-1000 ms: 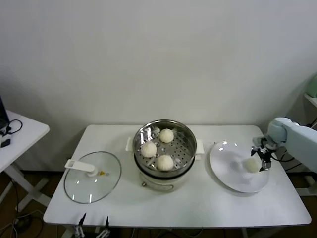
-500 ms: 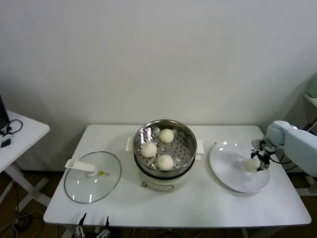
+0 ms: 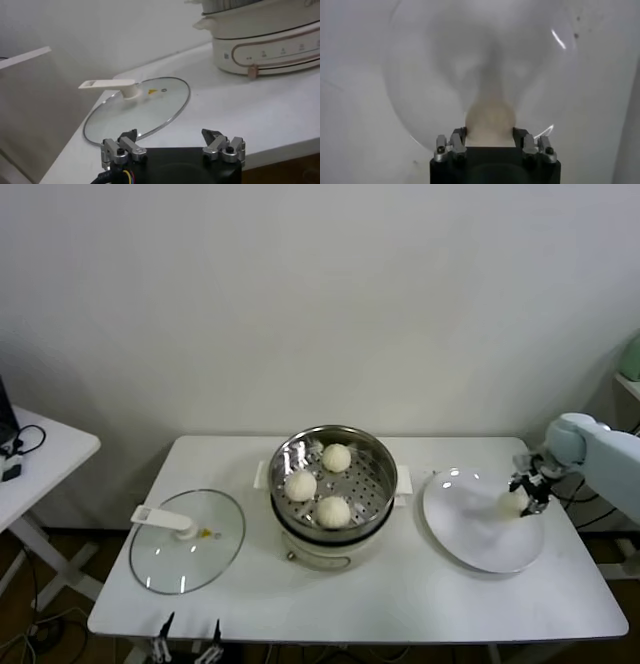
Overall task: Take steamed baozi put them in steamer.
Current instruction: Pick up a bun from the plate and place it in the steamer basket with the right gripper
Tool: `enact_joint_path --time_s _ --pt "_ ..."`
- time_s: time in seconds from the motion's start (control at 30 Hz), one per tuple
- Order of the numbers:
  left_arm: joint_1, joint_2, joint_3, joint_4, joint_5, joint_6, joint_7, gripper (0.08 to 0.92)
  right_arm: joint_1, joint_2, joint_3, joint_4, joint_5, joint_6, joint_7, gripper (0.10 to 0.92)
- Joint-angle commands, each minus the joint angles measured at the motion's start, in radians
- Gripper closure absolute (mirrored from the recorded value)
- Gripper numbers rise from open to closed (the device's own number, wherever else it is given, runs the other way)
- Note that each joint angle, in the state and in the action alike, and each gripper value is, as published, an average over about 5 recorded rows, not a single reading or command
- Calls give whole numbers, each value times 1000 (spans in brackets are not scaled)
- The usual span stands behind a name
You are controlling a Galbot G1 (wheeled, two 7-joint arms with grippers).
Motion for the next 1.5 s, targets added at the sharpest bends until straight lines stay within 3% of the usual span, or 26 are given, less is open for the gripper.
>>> enact_joint_path --time_s 0.03,0.37,0.63,1.03,1.5 --pt "-1 -38 1 -4 -4 2 1 177 466 -45 -343 259 289 -45 -31 398" --pt "-3 -40 14 -4 -1 -1 1 177 708 40 -406 482 494 -134 -36 397" --pt "-3 -41 17 -3 -1 -2 1 177 673 152 -325 600 555 -235 10 395" --pt "-4 -43 15 0 -2 -4 1 177 458 295 -252 538 495 -302 78 390" --pt "-13 -40 10 15 -3 -2 2 177 294 325 -238 447 383 -306 97 389"
